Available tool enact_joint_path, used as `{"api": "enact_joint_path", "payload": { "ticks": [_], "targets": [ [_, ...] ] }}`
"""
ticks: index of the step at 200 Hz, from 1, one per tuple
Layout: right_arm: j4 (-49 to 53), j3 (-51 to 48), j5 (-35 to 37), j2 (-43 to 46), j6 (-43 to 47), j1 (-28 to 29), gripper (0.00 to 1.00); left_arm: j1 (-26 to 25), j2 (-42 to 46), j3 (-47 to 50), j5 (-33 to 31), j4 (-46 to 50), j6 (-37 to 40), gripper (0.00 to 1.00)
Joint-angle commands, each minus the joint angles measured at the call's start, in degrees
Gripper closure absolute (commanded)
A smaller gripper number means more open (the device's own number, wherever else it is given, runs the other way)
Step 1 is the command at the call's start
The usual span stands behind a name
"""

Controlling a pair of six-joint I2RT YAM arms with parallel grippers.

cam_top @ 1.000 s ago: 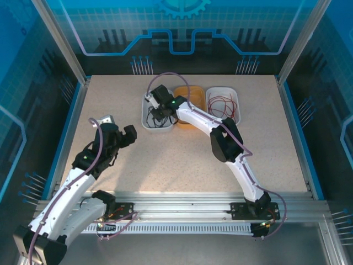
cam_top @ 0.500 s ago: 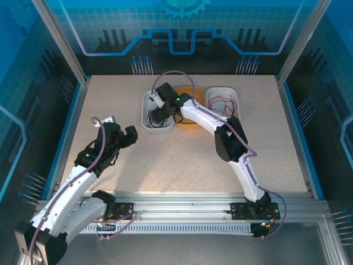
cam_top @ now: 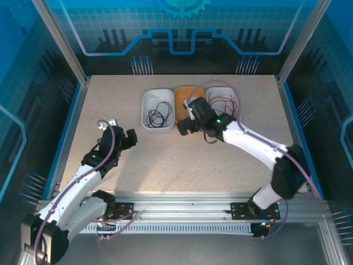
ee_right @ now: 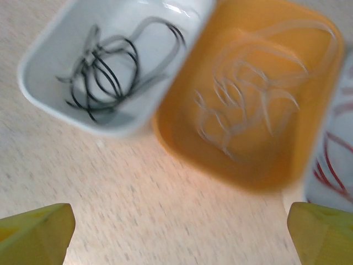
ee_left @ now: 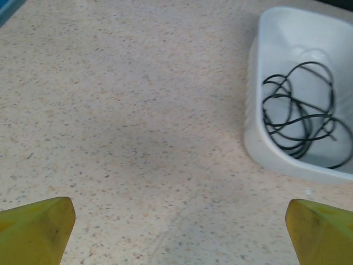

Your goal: Untangle the cables

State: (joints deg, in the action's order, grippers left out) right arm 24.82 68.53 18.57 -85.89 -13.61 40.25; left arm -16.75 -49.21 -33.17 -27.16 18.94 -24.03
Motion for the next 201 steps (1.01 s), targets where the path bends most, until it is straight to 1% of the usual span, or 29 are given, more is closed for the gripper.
{"api": "enact_joint_path", "payload": {
  "ticks": [1, 32, 55, 73, 95, 114, 137, 152, 173, 187, 201],
  "targets": [
    [-1.59, -8.56, 9.27, 9.40, -4.47, -1.60, 0.00, 1.10, 0.53, 2.95, -5.65, -7.50, 3.31, 0.01],
    [-4.71, -21.98, 14.25, 23.01, -4.84, -4.98, 0.00, 2.06, 0.94, 7.89, -10.27, -14.43, 5.29, 0.01],
    [-8.89, -29.63, 14.55, 30.72, -3.45, -8.62, 0.00, 2.34, 1.39, 9.39, -11.32, -17.91, 7.50, 0.01],
    [-12.78, -34.62, 15.88, 35.70, 0.06, -10.13, 0.00, 2.51, 1.94, 10.81, -11.31, -21.16, 10.29, 0.01],
    [-15.72, -38.69, 16.76, 40.76, 3.81, -12.22, 0.00, 3.35, 1.37, 13.24, -9.17, -26.88, 13.39, 0.01],
    [-19.23, -42.68, 16.86, 45.20, 6.91, -13.83, 0.00, 4.47, -0.34, 15.23, -5.81, -32.63, 14.89, 0.01],
    [-26.89, -49.24, 14.95, 51.38, 11.01, -15.18, 0.00, 5.70, -3.32, 16.00, -1.60, -36.62, 16.93, 0.01],
    [-29.75, -52.34, 13.93, 54.93, 11.04, -17.06, 0.00, 6.56, -5.34, 17.23, 1.22, -40.46, 18.03, 0.01],
    [-31.73, -54.86, 9.24, 55.64, 9.28, -21.90, 0.00, 7.86, -7.69, 19.48, 4.38, -46.78, 19.13, 0.01],
    [-34.85, -56.39, 5.80, 53.83, 8.72, -25.18, 0.00, 8.81, -9.37, 20.90, 5.72, -51.39, 20.01, 0.01],
    [-38.77, -57.49, 3.86, 51.12, 8.35, -27.31, 0.00, 9.81, -10.37, 20.98, 7.53, -53.10, 20.80, 0.01]
  ]
}}
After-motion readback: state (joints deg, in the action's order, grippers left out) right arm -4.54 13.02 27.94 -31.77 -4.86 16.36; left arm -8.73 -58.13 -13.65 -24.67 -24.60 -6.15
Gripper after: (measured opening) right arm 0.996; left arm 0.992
